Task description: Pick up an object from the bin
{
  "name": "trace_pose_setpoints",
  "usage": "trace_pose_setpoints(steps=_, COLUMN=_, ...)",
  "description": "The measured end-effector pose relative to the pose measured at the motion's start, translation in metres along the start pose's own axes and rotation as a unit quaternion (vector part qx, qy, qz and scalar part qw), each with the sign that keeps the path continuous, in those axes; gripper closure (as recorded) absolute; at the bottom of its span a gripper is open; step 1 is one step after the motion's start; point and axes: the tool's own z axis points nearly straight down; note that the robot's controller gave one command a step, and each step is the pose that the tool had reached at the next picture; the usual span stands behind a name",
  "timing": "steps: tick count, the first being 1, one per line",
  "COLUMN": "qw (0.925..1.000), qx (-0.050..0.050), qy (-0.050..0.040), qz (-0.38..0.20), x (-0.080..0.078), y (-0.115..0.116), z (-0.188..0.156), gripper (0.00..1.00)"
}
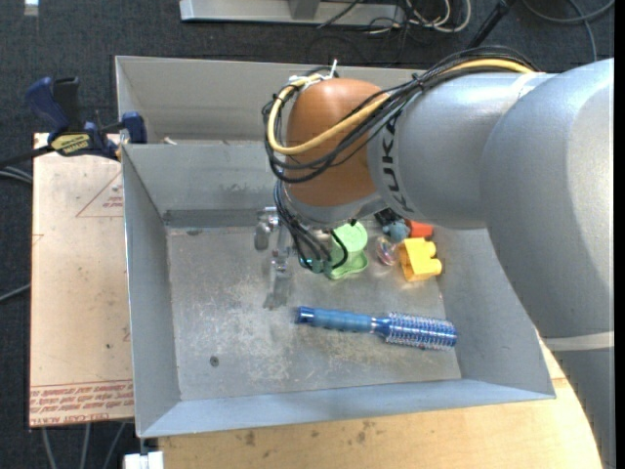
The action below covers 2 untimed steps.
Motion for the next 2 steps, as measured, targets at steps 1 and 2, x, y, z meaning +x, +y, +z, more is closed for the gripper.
trace_pose_setpoints(steps=1, qw=1.0, qx=0.0, qy=-0.0023, qz=0.007, x=0.075, y=-0.036, z=-0.038, gripper=0.0)
trace_pose_setpoints(steps=2, qw=1.0, qx=0.002, qy=-0.0006, qz=0.001, x=0.069, y=-0.087, z=0.021, gripper=0.0)
